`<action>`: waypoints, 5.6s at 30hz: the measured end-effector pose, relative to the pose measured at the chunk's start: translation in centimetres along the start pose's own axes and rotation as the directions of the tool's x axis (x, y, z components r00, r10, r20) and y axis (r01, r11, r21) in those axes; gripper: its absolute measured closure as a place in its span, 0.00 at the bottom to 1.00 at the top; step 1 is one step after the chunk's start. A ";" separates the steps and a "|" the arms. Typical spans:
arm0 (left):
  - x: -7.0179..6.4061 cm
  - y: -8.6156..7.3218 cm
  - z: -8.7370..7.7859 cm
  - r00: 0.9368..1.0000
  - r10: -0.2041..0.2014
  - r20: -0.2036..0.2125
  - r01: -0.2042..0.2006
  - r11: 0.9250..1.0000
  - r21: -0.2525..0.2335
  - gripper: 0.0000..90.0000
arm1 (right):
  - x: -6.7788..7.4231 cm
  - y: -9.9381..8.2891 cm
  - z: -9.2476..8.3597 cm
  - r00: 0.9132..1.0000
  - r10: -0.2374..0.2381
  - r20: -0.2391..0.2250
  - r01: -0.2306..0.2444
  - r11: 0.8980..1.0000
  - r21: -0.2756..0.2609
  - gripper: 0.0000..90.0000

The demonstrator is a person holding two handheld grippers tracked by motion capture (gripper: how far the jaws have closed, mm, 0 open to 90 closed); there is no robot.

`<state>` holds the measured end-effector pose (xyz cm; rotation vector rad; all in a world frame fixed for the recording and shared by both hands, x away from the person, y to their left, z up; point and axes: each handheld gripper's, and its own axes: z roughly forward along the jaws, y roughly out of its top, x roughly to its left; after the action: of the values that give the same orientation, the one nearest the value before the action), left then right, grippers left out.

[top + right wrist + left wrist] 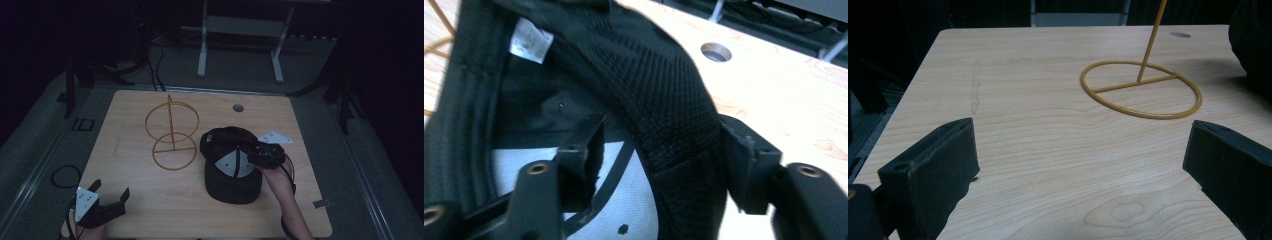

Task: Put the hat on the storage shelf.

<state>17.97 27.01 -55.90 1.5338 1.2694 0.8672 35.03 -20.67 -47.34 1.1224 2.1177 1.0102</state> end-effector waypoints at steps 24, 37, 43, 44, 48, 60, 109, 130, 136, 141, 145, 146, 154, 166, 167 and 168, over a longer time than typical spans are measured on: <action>-0.5 0.2 -0.1 0.999 0.023 0.023 -0.023 1.000 0.002 0.02 | 2.3 2.7 -1.1 0.994 -0.079 0.070 0.083 0.995 -0.052 0.99; -3.3 0.8 0.5 0.989 -0.003 0.147 -0.007 0.998 0.069 0.02 | 3.0 6.5 -6.3 0.989 -0.130 0.068 0.140 0.973 -0.184 1.00; -5.6 2.0 0.9 0.966 0.003 0.258 -0.026 0.996 0.083 0.02 | 3.0 7.6 -7.9 0.987 -0.149 0.056 0.158 0.961 -0.225 1.00; -6.1 2.2 0.9 0.961 0.002 0.276 -0.026 0.996 0.083 0.02 | 3.1 7.7 -8.1 0.987 -0.152 0.052 0.159 0.960 -0.230 0.99; -7.7 3.6 1.1 0.941 0.017 0.339 -0.045 0.996 0.077 0.02 | 3.5 8.1 -9.0 0.987 -0.159 0.027 0.160 0.954 -0.255 0.99; -12.5 8.1 2.3 0.884 0.086 0.460 -0.111 0.994 0.026 0.02 | 5.2 7.6 -10.2 0.982 -0.183 -0.037 0.164 0.940 -0.298 0.99; -16.6 13.0 6.1 0.916 0.110 0.385 -0.094 0.994 -0.060 1.00 | 6.9 4.2 -11.7 0.962 -0.206 -0.181 0.133 0.927 -0.351 0.95; -18.8 17.6 5.8 0.907 0.169 0.385 -0.127 0.983 -0.131 1.00 | 4.8 -0.5 -13.5 0.932 -0.205 -0.300 0.107 0.944 -0.311 0.28; -18.7 17.5 5.5 0.896 0.215 0.389 -0.158 0.972 -0.174 1.00 | 3.5 -2.1 -15.8 0.932 -0.194 -0.307 0.081 0.936 -0.343 0.28; -17.9 17.3 5.3 0.836 0.271 0.477 -0.185 0.958 -0.220 1.00 | 1.6 -2.1 -18.0 0.948 -0.193 -0.255 0.090 0.926 -0.367 0.36; -17.0 17.4 4.9 0.724 0.362 0.587 -0.211 0.927 -0.310 1.00 | 1.0 -1.7 -18.5 0.943 -0.215 -0.253 0.107 0.918 -0.382 0.40; -17.0 17.4 4.9 0.724 0.362 0.587 -0.211 0.927 -0.310 1.00 | 1.0 -1.7 -18.5 0.943 -0.215 -0.253 0.107 0.918 -0.382 0.40; -15.7 18.1 4.3 0.519 0.444 0.731 -0.228 0.896 -0.382 1.00 | 3.0 -0.1 -18.3 0.895 -0.299 -0.331 0.159 0.907 -0.389 0.43; -15.3 17.8 4.7 0.434 0.445 0.784 -0.228 0.896 -0.382 1.00 | 6.8 1.2 -17.7 0.763 -0.464 -0.450 0.263 0.859 -0.440 0.44; -15.5 17.8 4.7 0.430 0.445 0.785 -0.235 0.895 -0.379 1.00 | 7.0 1.3 -17.4 0.758 -0.474 -0.447 0.275 0.855 -0.440 0.44; -15.6 17.7 4.7 0.424 0.447 0.787 -0.238 0.894 -0.380 1.00 | 7.1 1.4 -17.3 0.754 -0.480 -0.448 0.279 0.852 -0.443 0.44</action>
<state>24.61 10.23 -39.95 1.7215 0.0833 0.3098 19.44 -20.36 -36.98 0.1905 2.3156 1.5476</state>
